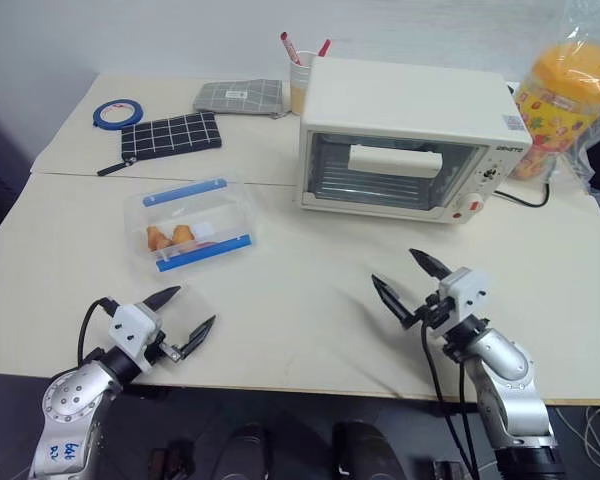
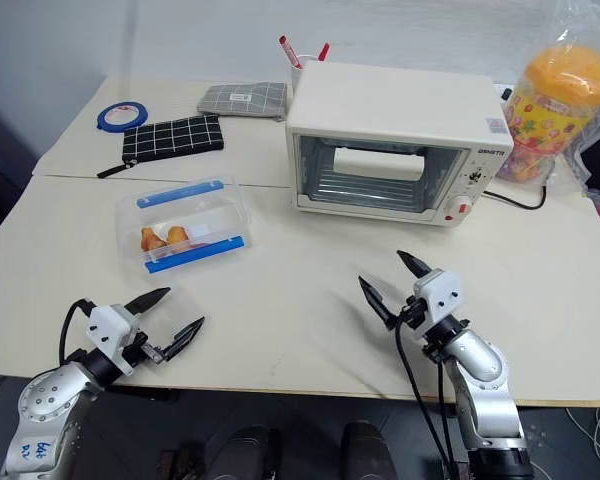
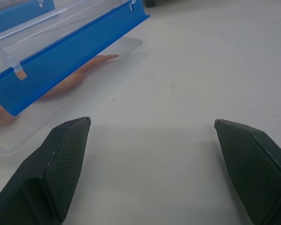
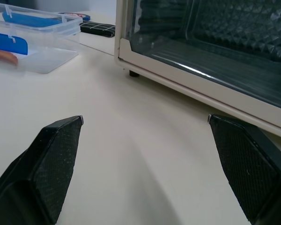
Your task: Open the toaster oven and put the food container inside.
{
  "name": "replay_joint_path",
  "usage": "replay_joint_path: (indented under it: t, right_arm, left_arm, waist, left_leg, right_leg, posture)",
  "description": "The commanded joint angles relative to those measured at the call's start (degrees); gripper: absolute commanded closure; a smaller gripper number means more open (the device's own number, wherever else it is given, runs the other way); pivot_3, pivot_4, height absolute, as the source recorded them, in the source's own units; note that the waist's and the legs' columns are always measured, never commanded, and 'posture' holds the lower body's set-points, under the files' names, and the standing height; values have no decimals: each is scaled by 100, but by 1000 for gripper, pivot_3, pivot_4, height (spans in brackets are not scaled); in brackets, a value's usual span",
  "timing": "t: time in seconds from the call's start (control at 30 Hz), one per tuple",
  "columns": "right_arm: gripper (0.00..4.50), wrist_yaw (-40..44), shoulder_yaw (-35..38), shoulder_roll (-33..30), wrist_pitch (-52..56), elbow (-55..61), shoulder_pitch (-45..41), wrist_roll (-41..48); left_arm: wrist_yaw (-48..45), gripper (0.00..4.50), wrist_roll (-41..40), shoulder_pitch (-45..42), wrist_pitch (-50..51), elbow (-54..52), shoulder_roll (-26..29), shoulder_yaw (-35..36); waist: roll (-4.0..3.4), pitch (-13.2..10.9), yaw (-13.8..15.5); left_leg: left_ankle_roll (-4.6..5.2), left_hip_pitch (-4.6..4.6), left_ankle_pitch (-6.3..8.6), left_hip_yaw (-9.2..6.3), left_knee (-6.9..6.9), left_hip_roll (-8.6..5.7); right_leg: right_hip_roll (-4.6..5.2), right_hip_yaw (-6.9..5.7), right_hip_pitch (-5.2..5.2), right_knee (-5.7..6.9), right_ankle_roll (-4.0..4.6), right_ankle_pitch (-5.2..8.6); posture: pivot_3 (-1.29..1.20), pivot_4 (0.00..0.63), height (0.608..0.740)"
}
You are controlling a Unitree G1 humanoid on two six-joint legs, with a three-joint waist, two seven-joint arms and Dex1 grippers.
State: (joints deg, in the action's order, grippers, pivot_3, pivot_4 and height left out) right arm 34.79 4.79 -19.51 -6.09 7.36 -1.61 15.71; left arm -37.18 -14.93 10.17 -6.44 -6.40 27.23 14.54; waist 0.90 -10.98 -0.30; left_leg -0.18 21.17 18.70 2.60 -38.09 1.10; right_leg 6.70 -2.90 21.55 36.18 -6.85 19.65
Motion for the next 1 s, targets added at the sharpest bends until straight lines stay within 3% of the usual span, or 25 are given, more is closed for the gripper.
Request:
replay_joint_path:
  t: [0.03,0.17,0.27,0.47,0.6,0.77,0.87,1.0]
  right_arm:
    - [34,65,35,-81,22,142,50,96]
    - [34,178,67,-189,175,366,110,227]
    - [34,274,395,-470,484,893,310,565]
    - [34,262,1413,-987,920,1489,1126,1160]
    - [34,262,1613,-1042,882,1447,1174,1189]
    - [34,321,1530,-1088,964,1247,724,1252]
    - [34,453,1289,-1356,1961,1230,99,1789]
    - [34,399,1167,-1331,2232,838,-823,1867]
  left_arm:
    - [-19,0,-245,25,173,-389,37,36]
    - [71,0,-558,-182,1000,-625,232,143]
    - [-554,0,-1659,-571,1558,-929,516,337]
    - [-1301,0,-2916,-1311,2582,-1119,1363,696]
    - [-1423,0,-3127,-1759,2867,-884,1489,735]
    - [-1425,0,-2955,-2176,2852,-694,1270,462]
    - [-1549,0,-3013,-2185,3084,-911,1261,158]
    - [-1433,0,-2842,-2512,2977,-806,1112,19]
  waist:
    - [0,0,0]
    - [0,0,4]
    - [-1,-1,10]
    - [-3,0,25]
    - [-4,1,-69]
    - [-4,1,-126]
    - [-4,1,-136]
    - [-3,0,-117]
  left_leg:
    - [0,0,0,0,0,1]
    - [0,0,0,-1,0,3]
    - [-1,0,-1,-2,0,2]
    - [-3,7,-1,-23,-2,-2]
    - [-2,-9,-1,-4,-1,-5]
    - [-3,-10,-5,-3,-2,-7]
    - [-4,-7,-5,-1,-1,-5]
    - [-2,2,-6,-5,-11,-6]
  right_leg:
    - [0,0,0,0,0,0]
    - [1,0,0,1,0,0]
    - [-1,0,0,5,0,0]
    - [-1,-2,-9,18,1,0]
    - [-12,0,-14,5,1,0]
    - [-15,4,-6,21,1,0]
    - [-15,6,-5,33,0,0]
    - [-14,0,-1,30,0,0]
  posture:
    - [0,150,740]
    - [0,150,740]
    - [0,150,740]
    - [0,150,740]
    - [0,150,740]
    - [0,150,740]
    - [0,150,740]
    - [0,150,740]
